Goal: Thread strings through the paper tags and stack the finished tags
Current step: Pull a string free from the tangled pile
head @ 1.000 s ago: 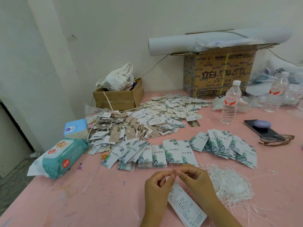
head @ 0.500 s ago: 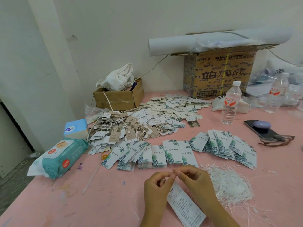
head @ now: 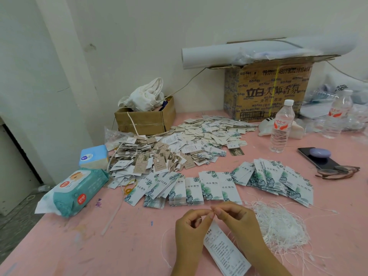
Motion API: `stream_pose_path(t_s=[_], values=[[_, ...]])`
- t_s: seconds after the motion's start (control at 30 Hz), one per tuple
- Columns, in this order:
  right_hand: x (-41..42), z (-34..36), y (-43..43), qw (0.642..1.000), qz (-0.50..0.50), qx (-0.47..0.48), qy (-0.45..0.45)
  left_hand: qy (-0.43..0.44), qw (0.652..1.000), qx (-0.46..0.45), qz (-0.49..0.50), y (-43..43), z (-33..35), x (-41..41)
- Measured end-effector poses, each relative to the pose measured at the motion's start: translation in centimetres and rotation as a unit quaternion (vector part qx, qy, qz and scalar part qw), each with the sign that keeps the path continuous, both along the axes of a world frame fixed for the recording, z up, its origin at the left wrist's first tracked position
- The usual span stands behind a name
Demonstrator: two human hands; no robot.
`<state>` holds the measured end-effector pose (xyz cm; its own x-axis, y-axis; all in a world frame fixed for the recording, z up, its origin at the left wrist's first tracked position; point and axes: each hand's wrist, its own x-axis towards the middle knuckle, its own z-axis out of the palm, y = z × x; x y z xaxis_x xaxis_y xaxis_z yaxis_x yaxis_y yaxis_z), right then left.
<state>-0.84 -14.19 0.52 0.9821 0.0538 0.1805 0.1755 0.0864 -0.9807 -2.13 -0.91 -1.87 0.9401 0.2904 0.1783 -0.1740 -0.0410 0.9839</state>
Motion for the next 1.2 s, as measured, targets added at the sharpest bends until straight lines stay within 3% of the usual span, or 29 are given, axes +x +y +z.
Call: stream_pose_path(t_s=[0.33, 0.53, 1.07, 1.2], values=[[-0.5, 0.5, 0.3, 0.999, -0.005, -0.019, -0.045, 0.012, 0.997, -0.061, -0.037, 0.0, 1.2, -0.8], [-0.3, -0.2, 0.4, 0.997, 0.040, 0.054, 0.048, 0.016, 0.990, -0.120, -0.070, 0.2, 1.5, -0.8], [0.0, -0.6, 0.3, 0.997, 0.031, 0.068, 0.005, 0.022, 0.994, -0.083, -0.063, 0.3, 1.5, -0.7], [-0.2, -0.6, 0.3, 0.999, 0.052, -0.001, -0.005, 0.073, 0.978, -0.195, -0.021, 0.5, 1.6, -0.5]])
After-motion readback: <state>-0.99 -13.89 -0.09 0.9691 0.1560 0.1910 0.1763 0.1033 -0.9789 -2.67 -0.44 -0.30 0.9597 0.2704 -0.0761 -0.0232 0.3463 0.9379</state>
